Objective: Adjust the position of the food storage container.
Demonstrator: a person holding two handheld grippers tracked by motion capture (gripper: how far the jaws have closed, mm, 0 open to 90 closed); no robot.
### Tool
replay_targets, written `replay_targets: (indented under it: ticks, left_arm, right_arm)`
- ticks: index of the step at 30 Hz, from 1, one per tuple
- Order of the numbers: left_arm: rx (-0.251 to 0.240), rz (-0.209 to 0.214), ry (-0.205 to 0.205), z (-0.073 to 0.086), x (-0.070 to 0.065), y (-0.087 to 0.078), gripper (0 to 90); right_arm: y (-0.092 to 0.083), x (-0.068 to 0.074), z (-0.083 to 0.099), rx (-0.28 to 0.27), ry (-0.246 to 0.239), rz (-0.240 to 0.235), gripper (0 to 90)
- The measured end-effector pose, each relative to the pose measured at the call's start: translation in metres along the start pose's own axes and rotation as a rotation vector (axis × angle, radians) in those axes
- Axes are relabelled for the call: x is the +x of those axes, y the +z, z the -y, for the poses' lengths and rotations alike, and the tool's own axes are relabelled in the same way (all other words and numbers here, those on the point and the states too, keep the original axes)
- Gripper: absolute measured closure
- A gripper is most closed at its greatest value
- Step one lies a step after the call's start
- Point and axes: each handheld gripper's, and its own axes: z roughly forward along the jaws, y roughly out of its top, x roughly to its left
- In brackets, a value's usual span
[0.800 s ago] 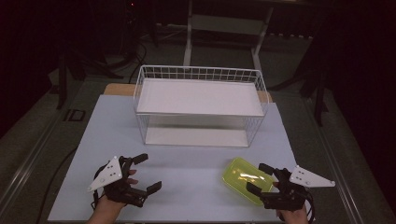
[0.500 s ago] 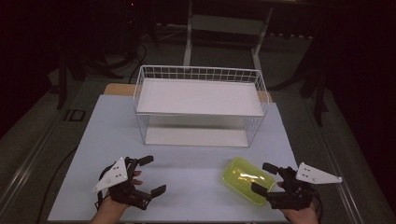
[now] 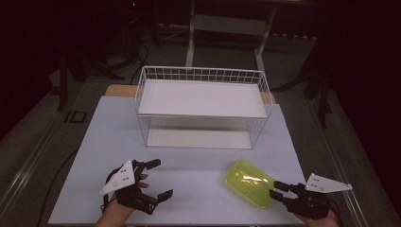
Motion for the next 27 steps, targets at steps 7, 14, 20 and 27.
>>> replay_targets:
  ticks: [7, 14, 20, 27]
  left_arm:
    - [0.012, -0.005, 0.007, 0.001, 0.0, 0.002, 1.0]
    - [0.018, -0.005, 0.009, 0.002, -0.001, 0.003, 1.0]
    - [0.027, -0.002, 0.005, 0.004, 0.0, 0.004, 1.0]
    - [0.033, 0.001, 0.003, 0.005, 0.0, 0.005, 1.0]
  right_arm:
    - [-0.006, -0.013, 0.016, 0.071, -0.005, 0.087, 82.1]
    - [-0.003, -0.021, 0.03, 0.115, 0.013, 0.096, 90.0]
    - [0.0, -0.025, 0.036, 0.119, 0.018, 0.098, 90.0]
    - [0.009, -0.028, 0.039, 0.122, 0.023, 0.08, 90.0]
